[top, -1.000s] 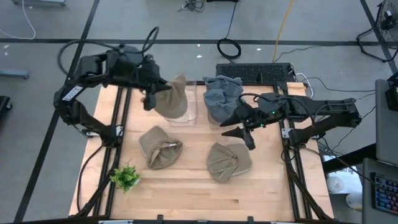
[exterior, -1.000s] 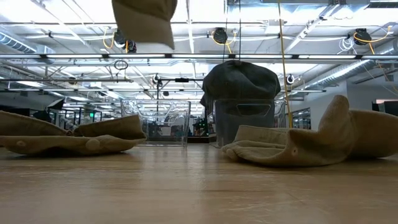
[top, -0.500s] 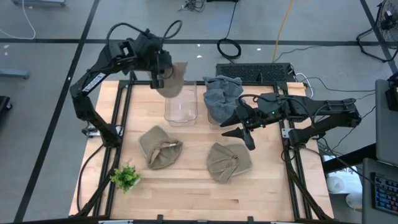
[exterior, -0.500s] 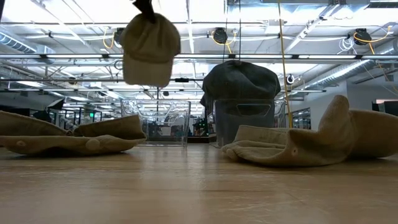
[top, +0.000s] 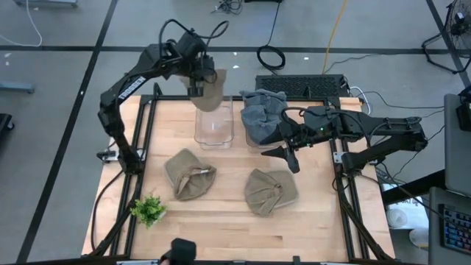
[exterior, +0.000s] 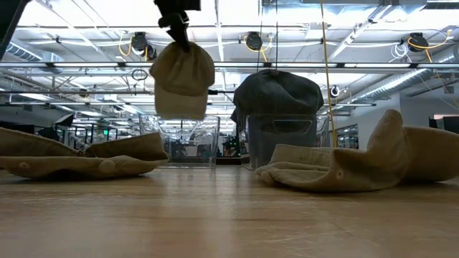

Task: Pick & Place hat
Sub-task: Put the bottom right brown cap into the left transparent bin, then put the right brown cap into the left transparent bin

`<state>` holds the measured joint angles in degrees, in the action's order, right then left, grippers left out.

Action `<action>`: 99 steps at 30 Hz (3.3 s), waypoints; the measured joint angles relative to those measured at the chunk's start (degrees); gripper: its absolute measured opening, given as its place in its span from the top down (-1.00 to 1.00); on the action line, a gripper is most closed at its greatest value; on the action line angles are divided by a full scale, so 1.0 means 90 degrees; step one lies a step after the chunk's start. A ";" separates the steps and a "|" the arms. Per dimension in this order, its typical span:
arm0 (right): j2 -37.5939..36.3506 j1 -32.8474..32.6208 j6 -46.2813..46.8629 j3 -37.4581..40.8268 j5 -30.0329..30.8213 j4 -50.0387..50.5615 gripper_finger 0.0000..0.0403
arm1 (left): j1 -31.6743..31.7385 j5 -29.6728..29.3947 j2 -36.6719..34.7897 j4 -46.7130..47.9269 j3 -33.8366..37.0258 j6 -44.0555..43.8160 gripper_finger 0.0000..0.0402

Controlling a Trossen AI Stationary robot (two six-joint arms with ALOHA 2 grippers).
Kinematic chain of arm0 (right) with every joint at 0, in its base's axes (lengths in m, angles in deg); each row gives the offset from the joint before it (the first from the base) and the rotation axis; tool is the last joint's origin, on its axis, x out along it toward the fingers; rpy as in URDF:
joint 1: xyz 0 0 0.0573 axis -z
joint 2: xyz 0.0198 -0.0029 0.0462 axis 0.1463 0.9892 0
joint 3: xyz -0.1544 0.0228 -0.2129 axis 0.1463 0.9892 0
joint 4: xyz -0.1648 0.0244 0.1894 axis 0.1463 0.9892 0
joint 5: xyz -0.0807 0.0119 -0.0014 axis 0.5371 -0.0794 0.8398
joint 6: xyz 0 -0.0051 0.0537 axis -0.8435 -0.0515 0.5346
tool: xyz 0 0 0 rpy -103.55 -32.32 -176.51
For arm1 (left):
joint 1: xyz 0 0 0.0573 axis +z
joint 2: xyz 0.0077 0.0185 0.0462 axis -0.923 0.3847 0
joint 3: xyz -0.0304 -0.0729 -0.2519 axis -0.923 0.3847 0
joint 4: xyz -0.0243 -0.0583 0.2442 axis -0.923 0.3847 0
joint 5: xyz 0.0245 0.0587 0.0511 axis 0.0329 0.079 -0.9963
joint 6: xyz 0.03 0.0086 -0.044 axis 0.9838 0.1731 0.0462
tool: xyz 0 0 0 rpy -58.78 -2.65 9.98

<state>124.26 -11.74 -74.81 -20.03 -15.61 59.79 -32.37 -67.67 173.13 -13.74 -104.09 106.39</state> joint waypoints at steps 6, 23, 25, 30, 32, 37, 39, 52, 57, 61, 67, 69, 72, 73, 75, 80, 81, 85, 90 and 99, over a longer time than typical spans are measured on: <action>0.0000 0.0002 0.0000 0.0000 -0.0001 0.0000 0.23 | -0.0044 0.0178 0.0384 0.0028 0.0002 -0.0076 0.90; 0.0000 0.0002 -0.0189 0.0000 0.0003 -0.0007 0.23 | -0.0005 0.0836 0.0971 -0.0219 0.0056 0.0098 0.90; 0.0000 0.0002 -0.0189 0.0000 0.0003 -0.0010 0.23 | -0.0005 0.0839 0.0958 -0.0213 0.0189 0.0175 0.90; 0.0002 0.0002 -0.0192 0.0002 0.0110 -0.0170 0.23 | -0.0005 0.0981 0.0773 -0.0443 0.0756 0.0541 0.90; 0.0002 0.0002 -0.0193 0.0002 0.0308 -0.0271 0.23 | 0.0028 0.0999 0.0699 -0.0551 0.1068 0.0572 0.90; 0.0005 0.0007 -0.0192 0.0002 0.0486 -0.0428 0.23 | 0.0258 0.1337 0.0370 -0.1332 0.1983 0.0605 0.90; 0.0005 0.0005 -0.0192 0.0002 0.0479 -0.0522 0.23 | 0.0341 0.1360 0.0196 -0.1724 0.2368 0.0623 0.90; 0.0005 0.0002 -0.0192 0.0002 0.0474 -0.0787 0.23 | 0.0471 0.0182 0.0016 -0.2381 0.2820 -0.0099 0.16; 0.0005 0.0002 -0.0192 0.0002 0.0476 -0.0787 0.23 | 0.0347 -0.0167 -0.0187 -0.2157 0.2822 -0.0302 -0.23; 0.0005 0.0002 -0.0192 0.0002 0.0476 -0.0786 0.23 | 0.0143 -0.0167 -0.0598 -0.2153 0.2820 -0.0405 -0.45; 0.0005 0.0002 -0.0323 0.0002 0.0474 -0.0784 0.23 | -0.0204 -0.0194 -0.1364 -0.2183 0.2820 -0.0821 -0.62; 0.0005 0.0002 -0.0354 0.0002 0.0474 -0.0787 0.23 | -0.0312 -0.0196 -0.1610 -0.2167 0.2820 -0.1046 -0.64; 0.0005 0.0002 -0.0357 0.0002 0.0474 -0.0816 0.23 | -0.0513 -0.0200 -0.1985 -0.2127 0.2820 -0.1475 -0.64; 0.0005 0.0002 -0.0357 0.0002 0.0474 -0.0815 0.23 | -0.0584 -0.0213 -0.2108 -0.2107 0.2817 -0.1681 -0.63; 0.0005 0.0002 -0.0357 0.0002 0.0474 -0.0814 0.23 | -0.0734 -0.0241 -0.2334 -0.2029 0.2817 -0.2190 -0.60; 0.0005 0.0000 -0.0054 0.0002 0.0809 -0.0928 0.23 | -0.1213 -0.0240 -0.2804 -0.1899 0.2817 -0.3651 -0.52; 0.0004 0.0000 0.0033 0.0002 0.0949 -0.0940 0.23 | -0.1318 -0.0221 -0.2871 -0.1864 0.2817 -0.3887 -0.50; 0.0005 0.0002 0.0126 0.0002 0.1151 -0.0975 0.23 | -0.1796 -0.0033 -0.3079 -0.1817 0.2817 -0.4699 -0.45; 0.0005 0.0000 0.0095 0.0002 0.1139 -0.1000 0.23 | -0.2388 0.0629 -0.3185 -0.1795 0.2817 -0.5805 -0.42; 0.0004 -0.0194 0.0189 0.0002 0.1116 -0.0825 -0.01 | -0.3352 0.1490 -0.3173 -0.1793 0.2817 -0.7562 -0.43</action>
<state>124.29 -13.49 -73.10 -20.01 -5.56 52.37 -62.54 -54.26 144.57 -29.88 -78.74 38.33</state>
